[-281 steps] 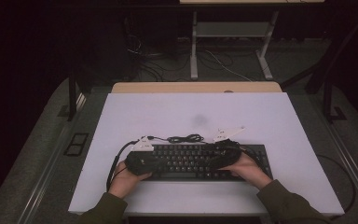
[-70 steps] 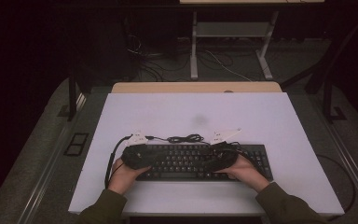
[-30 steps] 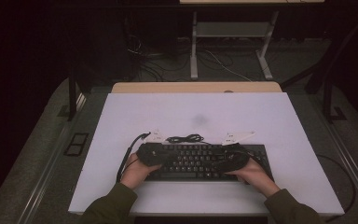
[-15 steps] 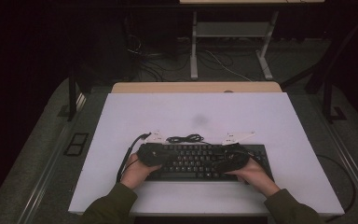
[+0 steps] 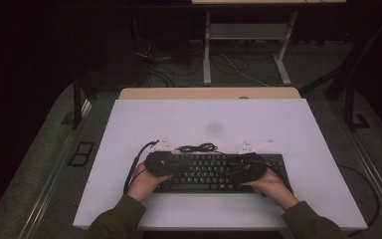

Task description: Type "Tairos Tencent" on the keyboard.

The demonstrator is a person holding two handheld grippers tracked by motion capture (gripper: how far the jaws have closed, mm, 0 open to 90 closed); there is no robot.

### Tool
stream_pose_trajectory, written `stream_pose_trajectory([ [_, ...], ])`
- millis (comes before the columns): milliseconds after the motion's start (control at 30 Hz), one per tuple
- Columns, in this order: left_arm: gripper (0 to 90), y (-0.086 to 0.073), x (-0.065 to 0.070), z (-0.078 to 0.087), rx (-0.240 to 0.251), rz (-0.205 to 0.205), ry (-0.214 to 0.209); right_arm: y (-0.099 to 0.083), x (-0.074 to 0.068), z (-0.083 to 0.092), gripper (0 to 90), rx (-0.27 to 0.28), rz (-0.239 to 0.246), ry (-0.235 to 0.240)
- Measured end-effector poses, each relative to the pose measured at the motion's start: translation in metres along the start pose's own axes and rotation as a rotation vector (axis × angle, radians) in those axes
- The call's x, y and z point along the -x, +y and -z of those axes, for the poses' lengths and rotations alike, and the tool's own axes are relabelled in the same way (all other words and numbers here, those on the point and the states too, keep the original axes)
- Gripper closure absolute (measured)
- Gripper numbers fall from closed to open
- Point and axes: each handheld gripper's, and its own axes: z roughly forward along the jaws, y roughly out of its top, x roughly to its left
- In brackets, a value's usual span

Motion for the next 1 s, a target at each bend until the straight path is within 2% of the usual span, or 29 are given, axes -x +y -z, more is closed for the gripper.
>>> stream_pose_trajectory([
  [100, 78.9, 0.001, 0.001, 0.001, 0.007, 0.001, 0.003, -0.001, 0.002, 0.003, 27.0, 0.007, -0.005, -0.001],
  [267, 65.5, 0.001, 0.002, 0.002, 0.005, -0.007, 0.011, -0.003, 0.003, 0.007, 25.9, 0.018, -0.002, -0.002],
  [600, 38.9, -0.003, 0.006, 0.011, 0.044, -0.005, 0.034, -0.006, 0.004, 0.013, 20.6, 0.033, -0.002, -0.027],
  [1000, 23.8, -0.015, 0.014, 0.035, 0.117, 0.0, 0.068, -0.019, 0.006, 0.043, 18.4, 0.111, -0.031, -0.074],
])
